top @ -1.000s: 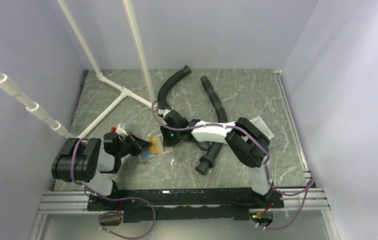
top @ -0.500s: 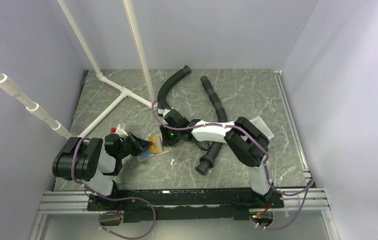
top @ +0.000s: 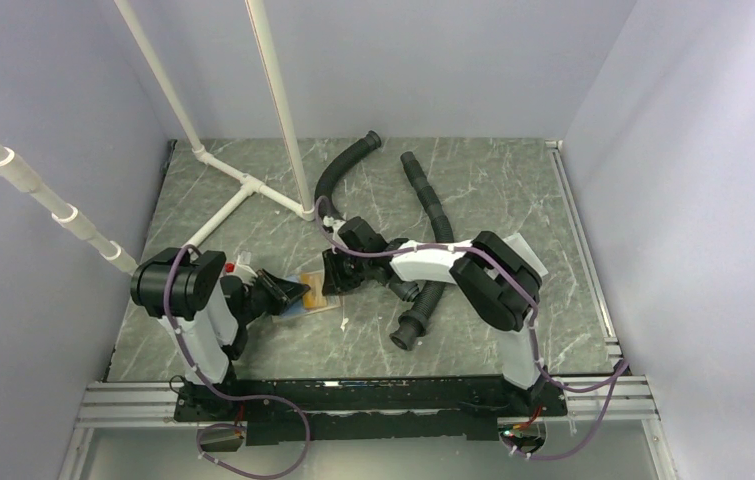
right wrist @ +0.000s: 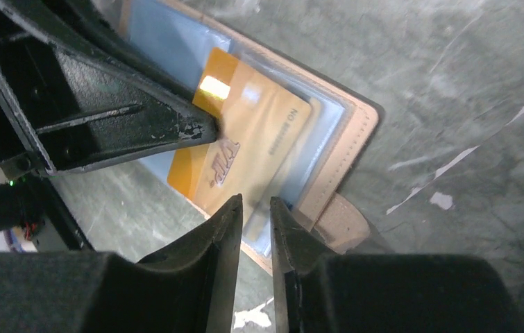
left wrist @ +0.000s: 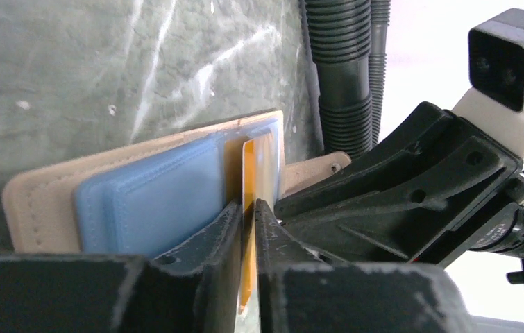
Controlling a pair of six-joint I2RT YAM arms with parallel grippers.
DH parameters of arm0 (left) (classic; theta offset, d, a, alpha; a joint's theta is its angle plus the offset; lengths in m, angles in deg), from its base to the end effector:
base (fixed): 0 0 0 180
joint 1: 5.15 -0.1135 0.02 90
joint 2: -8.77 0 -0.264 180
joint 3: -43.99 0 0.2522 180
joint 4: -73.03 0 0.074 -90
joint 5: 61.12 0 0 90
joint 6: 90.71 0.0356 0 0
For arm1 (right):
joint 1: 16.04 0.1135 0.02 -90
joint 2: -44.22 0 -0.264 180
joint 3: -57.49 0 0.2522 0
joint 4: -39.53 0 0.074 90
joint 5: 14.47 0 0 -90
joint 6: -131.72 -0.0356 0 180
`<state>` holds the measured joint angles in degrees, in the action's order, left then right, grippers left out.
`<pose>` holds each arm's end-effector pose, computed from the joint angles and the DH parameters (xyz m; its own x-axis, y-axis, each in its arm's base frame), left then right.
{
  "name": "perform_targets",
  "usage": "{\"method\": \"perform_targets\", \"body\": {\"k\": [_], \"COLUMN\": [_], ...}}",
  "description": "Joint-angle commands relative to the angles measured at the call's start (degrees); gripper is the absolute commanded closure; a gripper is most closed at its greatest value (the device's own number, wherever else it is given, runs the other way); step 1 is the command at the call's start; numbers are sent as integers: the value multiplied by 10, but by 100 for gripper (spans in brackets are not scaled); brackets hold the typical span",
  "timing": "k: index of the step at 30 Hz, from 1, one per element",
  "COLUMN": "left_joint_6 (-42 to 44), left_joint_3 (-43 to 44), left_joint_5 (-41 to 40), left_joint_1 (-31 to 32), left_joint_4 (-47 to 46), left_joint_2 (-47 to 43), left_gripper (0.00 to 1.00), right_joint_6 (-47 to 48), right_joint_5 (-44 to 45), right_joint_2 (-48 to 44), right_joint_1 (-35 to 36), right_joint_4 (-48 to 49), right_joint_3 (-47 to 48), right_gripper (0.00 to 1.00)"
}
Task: Put the credit cards into the card holder
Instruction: Insert the credit card into the card holder.
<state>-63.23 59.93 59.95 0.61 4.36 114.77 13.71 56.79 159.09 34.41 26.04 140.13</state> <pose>0.1870 -0.0373 0.0770 -0.6679 -0.6964 -0.2627 -0.0616 0.4035 -0.9129 0.2583 0.3308 0.1414 -0.8125 -0.2854 -0.5084 -0.5567 0.6389 0.5309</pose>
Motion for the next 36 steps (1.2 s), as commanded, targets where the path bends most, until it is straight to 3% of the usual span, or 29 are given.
{"method": "perform_targets", "body": {"k": [1, 7, 11, 15, 17, 19, 26, 32, 36], "left_joint_6": [-1, 9, 44, 113, 136, 144, 147, 131, 111], "left_joint_3": [-3, 18, 60, 117, 137, 146, 165, 229, 248], "left_joint_5": [22, 34, 26, -20, -40, -44, -31, -141, -132], "left_joint_1": [9, 9, 9, 9, 9, 9, 20, 136, 156], "left_joint_4": [75, 222, 428, 680, 753, 786, 771, 810, 821], "left_joint_2": [-1, -68, -158, -269, -307, -324, -294, -290, -289], "left_gripper": [73, 64, 61, 52, 48, 46, 47, 42, 42], "right_joint_6": [38, 50, 51, 55, 55, 56, 28, -10, -20], "right_joint_5": [-63, -71, -75, -79, -85, -90, -111, -139, -140], "right_joint_2": [-1, 0, -26, -54, -49, -38, 0, 27, 20], "right_joint_1": [-4, -16, -25, -40, -46, -50, -48, -33, -38], "right_joint_4": [-92, -84, -92, -96, -92, -89, -41, -7, 18], "right_joint_3": [-29, -44, -48, -61, -66, -64, -60, -44, -57], "right_gripper": [74, 71, 70, 68, 68, 68, 75, 83, 85]}}
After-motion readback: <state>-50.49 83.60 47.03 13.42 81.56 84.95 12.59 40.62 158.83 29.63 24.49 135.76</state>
